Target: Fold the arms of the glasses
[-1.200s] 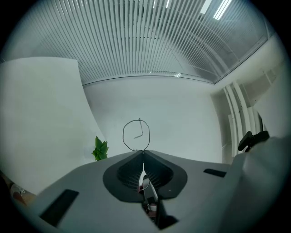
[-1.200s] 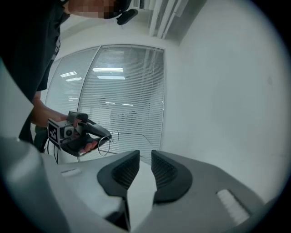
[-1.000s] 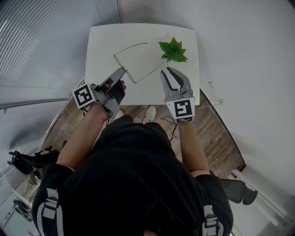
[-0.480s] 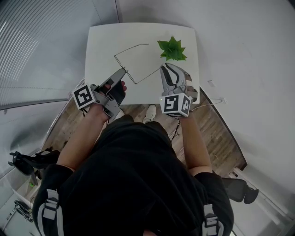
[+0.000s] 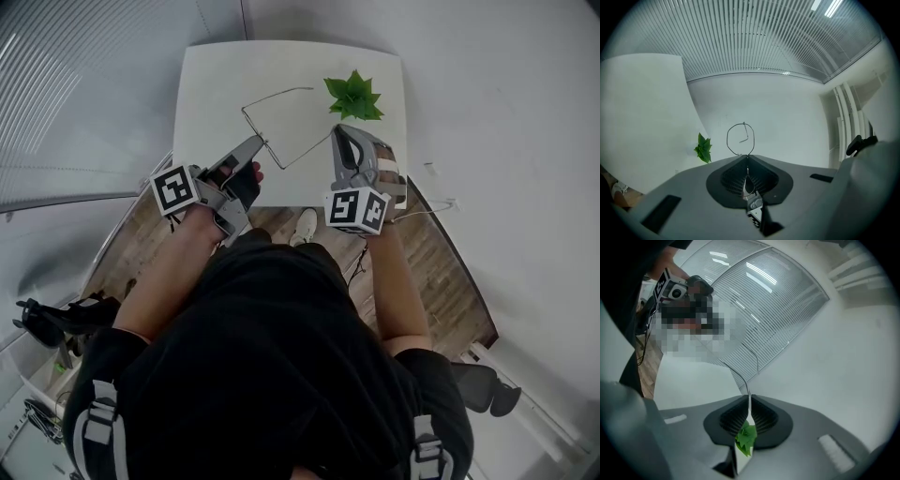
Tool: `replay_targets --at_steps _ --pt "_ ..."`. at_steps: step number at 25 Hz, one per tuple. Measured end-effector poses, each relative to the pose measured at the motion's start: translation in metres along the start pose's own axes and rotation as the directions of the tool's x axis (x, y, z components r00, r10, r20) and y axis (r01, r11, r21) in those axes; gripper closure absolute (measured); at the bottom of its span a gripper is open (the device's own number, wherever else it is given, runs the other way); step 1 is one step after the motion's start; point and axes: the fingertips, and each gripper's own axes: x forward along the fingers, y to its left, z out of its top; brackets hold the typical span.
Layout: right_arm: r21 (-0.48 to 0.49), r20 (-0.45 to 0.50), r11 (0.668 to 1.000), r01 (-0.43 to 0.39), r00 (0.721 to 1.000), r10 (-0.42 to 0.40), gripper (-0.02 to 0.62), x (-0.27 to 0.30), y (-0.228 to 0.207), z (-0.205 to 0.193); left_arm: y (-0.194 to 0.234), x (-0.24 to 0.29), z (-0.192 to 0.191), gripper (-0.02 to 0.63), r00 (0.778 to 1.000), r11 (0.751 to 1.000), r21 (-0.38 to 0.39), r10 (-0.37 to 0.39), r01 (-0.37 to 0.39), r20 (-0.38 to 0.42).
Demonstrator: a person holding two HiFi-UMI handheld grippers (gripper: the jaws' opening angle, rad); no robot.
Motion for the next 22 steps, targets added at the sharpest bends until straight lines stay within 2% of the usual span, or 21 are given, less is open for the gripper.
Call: replay_targets --at_steps 11,14,22 --pt "-0.071 0.009 0.997 0.017 1.0 -0.016 0.564 0.0015 0.0 0.0056 0.001 0.0048 -0.0085 0.594 1.0 1.0 -0.005 0.012 -0.013 -0.016" --pt "-0.069 0.009 0.997 0.026 1.0 -0.025 0.543 0.0003 -0.0004 0.007 -0.0007 0.0049 -0.0092 0.594 1.0 1.0 -0.009 0.012 -0.012 -0.013" --pt "-0.103 0.009 0.994 0.037 0.999 -0.036 0.551 0.0027 -0.0002 0.0096 0.0007 0.0072 -0.0107 0.594 1.0 1.0 -0.011 0.022 -0.022 -0.022"
